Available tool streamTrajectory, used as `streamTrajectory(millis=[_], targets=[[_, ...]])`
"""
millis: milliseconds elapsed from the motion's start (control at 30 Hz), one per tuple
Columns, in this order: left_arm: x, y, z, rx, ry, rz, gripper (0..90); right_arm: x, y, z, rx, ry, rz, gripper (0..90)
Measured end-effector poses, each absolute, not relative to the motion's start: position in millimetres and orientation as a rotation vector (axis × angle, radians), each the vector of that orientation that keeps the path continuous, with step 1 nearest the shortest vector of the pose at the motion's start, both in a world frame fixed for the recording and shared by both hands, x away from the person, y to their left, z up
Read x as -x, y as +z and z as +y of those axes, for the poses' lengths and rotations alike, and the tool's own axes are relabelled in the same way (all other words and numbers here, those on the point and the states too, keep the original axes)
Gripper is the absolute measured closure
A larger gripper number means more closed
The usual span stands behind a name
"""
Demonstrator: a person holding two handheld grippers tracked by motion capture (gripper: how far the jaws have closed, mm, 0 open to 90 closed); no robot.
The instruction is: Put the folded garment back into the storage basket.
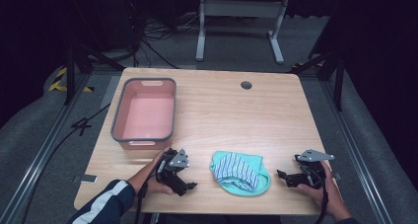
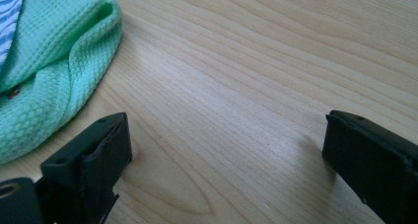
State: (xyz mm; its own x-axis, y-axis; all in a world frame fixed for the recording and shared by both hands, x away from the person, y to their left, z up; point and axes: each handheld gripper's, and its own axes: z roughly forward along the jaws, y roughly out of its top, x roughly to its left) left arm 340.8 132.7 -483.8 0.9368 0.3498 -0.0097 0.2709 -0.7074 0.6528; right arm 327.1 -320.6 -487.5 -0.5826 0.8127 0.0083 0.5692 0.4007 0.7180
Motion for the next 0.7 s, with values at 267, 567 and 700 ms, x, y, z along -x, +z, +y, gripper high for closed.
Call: streamTrajectory(millis=[267, 567, 700], targets=[[-340.0, -483.6, 133.1, -2.397, 0.153, 0.44, 0.2, -327.2, -487.6, -320.7, -1.195, 0.988, 2.32, 5.0], [-337.8, -483.6, 133.4, -2.393, 0.162, 0.469, 0.3, -327.3, -487.5, -320.7, -1.195, 0.987, 2.321, 4.9], [-337.5, -480.6, 133.1, -2.394, 0.181, 0.524, 4.6, -327.8, -486.4, -320.4, -1.202, 0.973, 2.33, 5.1]])
